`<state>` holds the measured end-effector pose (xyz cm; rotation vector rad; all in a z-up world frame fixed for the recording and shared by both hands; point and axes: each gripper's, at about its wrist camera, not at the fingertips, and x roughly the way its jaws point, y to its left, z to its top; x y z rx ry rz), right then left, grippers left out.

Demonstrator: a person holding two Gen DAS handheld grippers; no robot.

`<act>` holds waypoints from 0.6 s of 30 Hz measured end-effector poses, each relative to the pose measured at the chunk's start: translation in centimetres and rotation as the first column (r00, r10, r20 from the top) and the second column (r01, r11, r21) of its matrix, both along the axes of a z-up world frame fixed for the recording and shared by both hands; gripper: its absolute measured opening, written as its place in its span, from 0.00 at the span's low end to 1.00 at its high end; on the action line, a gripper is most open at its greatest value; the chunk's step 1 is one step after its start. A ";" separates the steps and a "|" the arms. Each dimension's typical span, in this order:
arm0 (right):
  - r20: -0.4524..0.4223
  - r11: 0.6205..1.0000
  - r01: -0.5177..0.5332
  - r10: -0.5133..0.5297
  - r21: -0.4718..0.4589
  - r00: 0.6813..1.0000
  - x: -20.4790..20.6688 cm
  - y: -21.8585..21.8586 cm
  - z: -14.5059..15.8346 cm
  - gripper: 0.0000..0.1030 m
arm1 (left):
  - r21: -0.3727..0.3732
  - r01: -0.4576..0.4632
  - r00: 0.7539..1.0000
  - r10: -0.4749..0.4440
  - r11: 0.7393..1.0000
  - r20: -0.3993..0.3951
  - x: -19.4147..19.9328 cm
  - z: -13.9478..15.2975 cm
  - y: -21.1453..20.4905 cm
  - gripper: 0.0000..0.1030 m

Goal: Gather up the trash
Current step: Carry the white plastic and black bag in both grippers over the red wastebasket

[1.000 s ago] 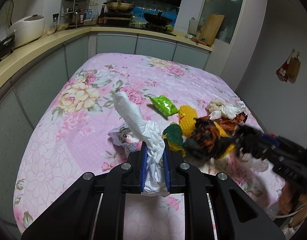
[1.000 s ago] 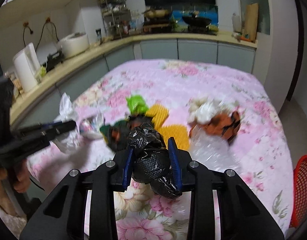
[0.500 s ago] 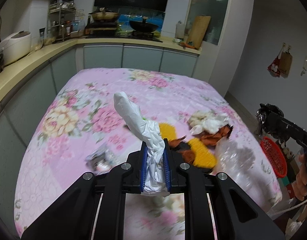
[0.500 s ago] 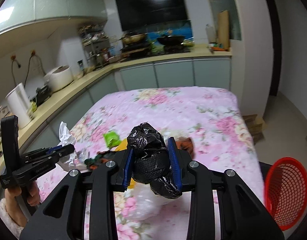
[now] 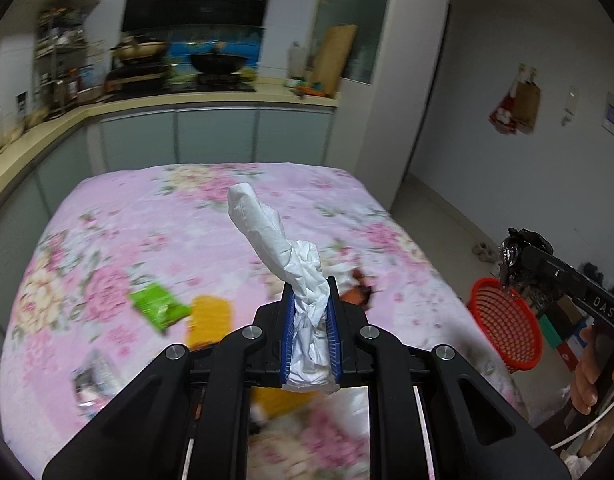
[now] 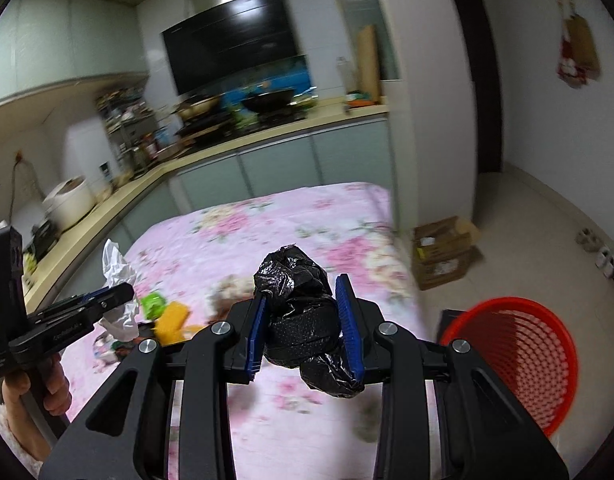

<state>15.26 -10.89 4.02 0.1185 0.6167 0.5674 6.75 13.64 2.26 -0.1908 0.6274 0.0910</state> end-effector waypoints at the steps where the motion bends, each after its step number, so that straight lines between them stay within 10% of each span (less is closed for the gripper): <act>1: -0.006 1.000 0.026 -0.026 0.005 1.000 0.3 -1.1 -0.2 0.31 | 0.003 0.015 1.000 -0.015 1.000 -0.001 0.6 0.0 -0.8 0.13; 18: -0.072 0.940 0.340 -0.338 0.021 0.938 2.8 -12.7 -2.0 0.31 | 0.020 0.272 0.962 -0.271 0.962 -0.017 9.1 0.3 -14.7 0.13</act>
